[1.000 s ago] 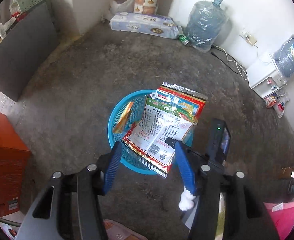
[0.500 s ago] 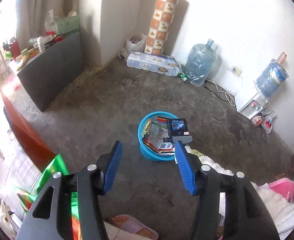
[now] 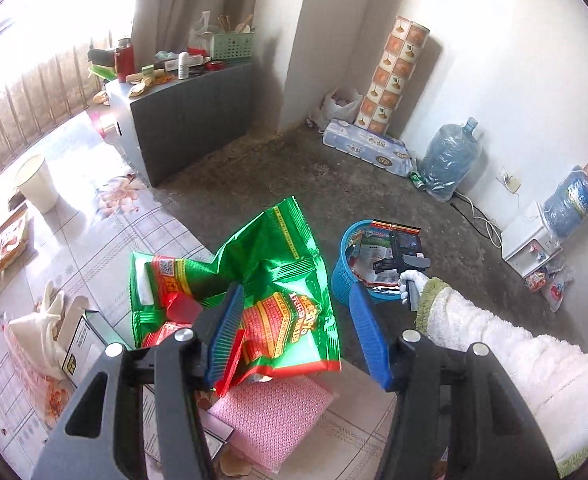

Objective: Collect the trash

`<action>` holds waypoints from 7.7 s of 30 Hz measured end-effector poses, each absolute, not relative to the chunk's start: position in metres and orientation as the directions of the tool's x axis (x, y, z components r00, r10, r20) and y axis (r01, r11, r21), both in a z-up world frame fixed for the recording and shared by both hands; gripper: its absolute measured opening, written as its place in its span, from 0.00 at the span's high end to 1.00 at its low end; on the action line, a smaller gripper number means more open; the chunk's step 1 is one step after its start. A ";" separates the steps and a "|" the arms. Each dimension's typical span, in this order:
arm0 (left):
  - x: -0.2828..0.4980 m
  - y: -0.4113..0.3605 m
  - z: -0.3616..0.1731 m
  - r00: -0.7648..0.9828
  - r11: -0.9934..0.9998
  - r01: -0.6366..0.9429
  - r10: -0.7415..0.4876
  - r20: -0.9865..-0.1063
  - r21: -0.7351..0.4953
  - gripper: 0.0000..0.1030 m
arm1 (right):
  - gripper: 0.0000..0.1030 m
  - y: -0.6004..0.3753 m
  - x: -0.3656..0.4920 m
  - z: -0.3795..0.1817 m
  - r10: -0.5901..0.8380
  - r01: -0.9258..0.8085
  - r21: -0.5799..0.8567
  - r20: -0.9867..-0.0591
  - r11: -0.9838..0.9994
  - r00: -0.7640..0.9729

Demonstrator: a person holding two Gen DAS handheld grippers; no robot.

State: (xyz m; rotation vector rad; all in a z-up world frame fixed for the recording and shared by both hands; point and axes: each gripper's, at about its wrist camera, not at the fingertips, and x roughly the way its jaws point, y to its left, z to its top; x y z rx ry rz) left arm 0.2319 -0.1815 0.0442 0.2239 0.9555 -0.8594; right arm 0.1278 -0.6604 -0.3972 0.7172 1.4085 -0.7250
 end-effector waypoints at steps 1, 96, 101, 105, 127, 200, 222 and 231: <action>0.231 -0.175 0.045 0.290 0.665 0.720 -0.548 -0.785 -0.199 0.48 | 0.55 -0.660 0.120 -0.391 -0.014 0.808 0.032 -0.999 0.589 0.049; 0.250 0.164 -0.057 0.556 0.932 0.045 -0.322 -0.767 -0.359 0.80 | 0.25 -0.111 0.227 -0.059 0.166 -0.202 0.082 -0.878 0.976 0.448; 0.218 0.178 -0.055 0.563 0.920 0.025 -0.336 -0.755 -0.391 0.80 | 0.26 -0.084 0.212 -0.064 0.292 -0.298 0.192 -0.893 0.935 0.343; 0.200 0.191 -0.056 0.574 0.914 -0.006 -0.328 -0.750 -0.405 0.80 | 0.26 -0.074 0.208 -0.067 0.282 -0.266 0.196 -0.897 0.944 0.339; 0.168 0.204 -0.055 0.588 0.888 -0.024 -0.358 -0.725 -0.459 0.80 | 0.16 -0.049 0.214 -0.087 0.221 -0.043 0.222 -0.895 0.974 0.387; 0.189 -0.411 -0.044 -0.165 0.505 0.697 -0.578 -0.799 -0.510 0.80 | 0.19 -0.539 -0.028 -0.092 0.011 0.603 0.663 -0.677 0.444 0.736; 0.253 -0.472 -0.090 -0.111 0.555 0.688 -0.557 -0.823 -0.468 0.36 | 0.17 -0.641 0.032 -0.234 0.024 0.752 0.575 -0.799 0.323 0.600; 0.229 -0.348 0.025 0.049 0.489 0.777 -0.675 -0.737 -0.396 0.34 | 0.33 -0.615 0.030 -0.211 -0.010 0.719 0.520 -0.807 0.461 0.590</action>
